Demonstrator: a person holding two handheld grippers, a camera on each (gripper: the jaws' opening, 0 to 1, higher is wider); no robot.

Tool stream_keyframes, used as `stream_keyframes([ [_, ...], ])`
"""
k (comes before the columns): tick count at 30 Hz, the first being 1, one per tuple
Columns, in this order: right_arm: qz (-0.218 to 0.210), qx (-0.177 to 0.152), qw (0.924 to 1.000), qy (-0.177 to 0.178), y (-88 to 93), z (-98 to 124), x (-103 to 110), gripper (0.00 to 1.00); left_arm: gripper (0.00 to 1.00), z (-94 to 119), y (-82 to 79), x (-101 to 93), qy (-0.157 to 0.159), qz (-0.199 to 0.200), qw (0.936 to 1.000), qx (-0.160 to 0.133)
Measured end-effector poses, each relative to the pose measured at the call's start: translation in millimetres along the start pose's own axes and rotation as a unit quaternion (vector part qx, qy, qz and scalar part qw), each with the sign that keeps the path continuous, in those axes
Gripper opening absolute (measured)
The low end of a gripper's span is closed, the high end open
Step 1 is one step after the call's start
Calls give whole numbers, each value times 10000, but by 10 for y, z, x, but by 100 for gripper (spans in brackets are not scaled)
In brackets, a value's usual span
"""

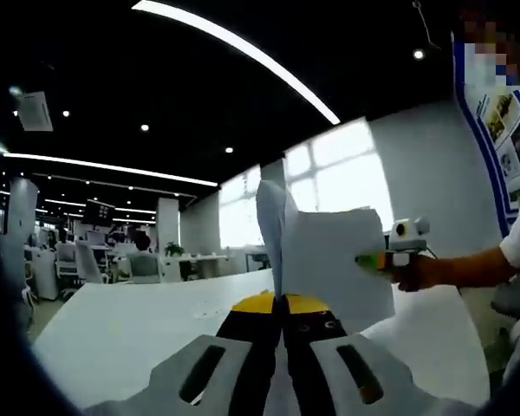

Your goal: Organize the stack of printing papers by aligning and flattening the scattered papers on the table

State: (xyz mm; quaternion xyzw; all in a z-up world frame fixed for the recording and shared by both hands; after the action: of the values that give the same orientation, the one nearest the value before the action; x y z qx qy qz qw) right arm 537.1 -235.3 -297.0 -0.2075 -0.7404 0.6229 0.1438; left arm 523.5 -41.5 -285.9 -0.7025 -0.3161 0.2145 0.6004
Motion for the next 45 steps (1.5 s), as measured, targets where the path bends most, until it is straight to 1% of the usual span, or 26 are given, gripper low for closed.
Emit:
stream_keyframes([
  [2,-89,283,9995,126,236,-9,-37,0,6,10,239,1,3,217,9993,299],
  [3,-281,-83,9996,54,103,-33,-11,0,6,43,125,-4,-62,309,9995,56],
  [4,-199,-16,9998,32,36,-25,38,0,6,42,69,13,-16,273,9996,65],
  [6,236,-383,9990,60,-147,16,48,0,6,57,-87,-5,67,-253,9992,-288],
  [7,62,-442,9989,107,-64,30,8,0,6,44,-11,51,38,-67,9998,-189],
  [9,-342,95,9993,149,242,32,-60,0,6,45,270,92,39,369,9988,315],
  [10,-420,-292,9985,217,117,47,-71,0,6,53,154,74,58,177,9998,-15],
  [11,-328,-182,9992,151,83,70,-7,0,6,69,77,10,137,-27,9999,-56],
  [13,123,-406,9991,39,-35,90,79,0,6,86,80,21,151,-285,9993,-196],
  [15,-192,-145,9996,167,196,82,-16,0,6,61,270,124,83,364,9993,97],
  [16,-399,-332,9986,118,133,79,-12,0,6,49,200,121,149,401,9991,-48],
  [18,-207,-40,9997,130,60,75,11,0,6,16,103,76,166,237,9995,104],
  [23,-1281,414,9908,-160,-291,76,138,0,6,16,-374,11,506,1456,9876,292],
  [25,-1983,522,9780,-382,-428,98,211,0,6,57,-485,73,481,1947,9781,548],
  [27,-2726,749,9576,-562,-458,106,257,0,6,90,-453,160,424,2578,9613,879],
  [29,-4072,1090,9054,-502,-342,83,278,0,6,107,-313,179,404,3405,9310,1253],
  [30,-4318,1225,8922,-504,-258,71,284,0,6,114,-250,169,365,3428,9293,1325],
  [33,-4287,1567,8894,-244,74,75,211,0,6,139,-16,94,366,3711,9152,1528],
  [34,-4514,1656,8766,-207,181,81,213,0,6,136,80,125,293,3843,9078,1653],
  [36,-4767,1734,8617,-152,386,74,188,0,6,134,313,164,143,3776,9090,1757],
  [37,-4860,1807,8550,-56,506,79,149,0,6,144,435,173,71,3964,8995,1834],
  [38,-4763,1866,8593,-50,609,69,135,0,6,172,551,219,-13,4022,8959,1888],
  [39,-4540,2039,8673,78,762,80,104,0,6,166,635,215,1,3870,9023,1900],
  [41,-4083,2126,8876,172,874,68,61,0,6,120,750,204,119,2987,9390,1699],
  [43,-3727,2142,9028,101,895,63,27,0,6,157,782,189,322,2205,9615,1607],
  [45,-2902,2207,9312,0,910,52,3,0,6,179,801,158,420,1416,9776,1503],
])
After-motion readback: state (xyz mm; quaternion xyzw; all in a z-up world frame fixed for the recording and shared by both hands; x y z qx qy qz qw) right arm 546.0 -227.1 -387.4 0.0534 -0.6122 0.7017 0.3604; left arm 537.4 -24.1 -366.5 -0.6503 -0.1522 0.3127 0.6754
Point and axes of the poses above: the point that each gripper's makers call its tool centre point, and the gripper's own axes: z roughly backward along the fingers, x roughly to its left, y roughly out of its underside, the point moved 1 cm from there along z, roughly backward along the fingers
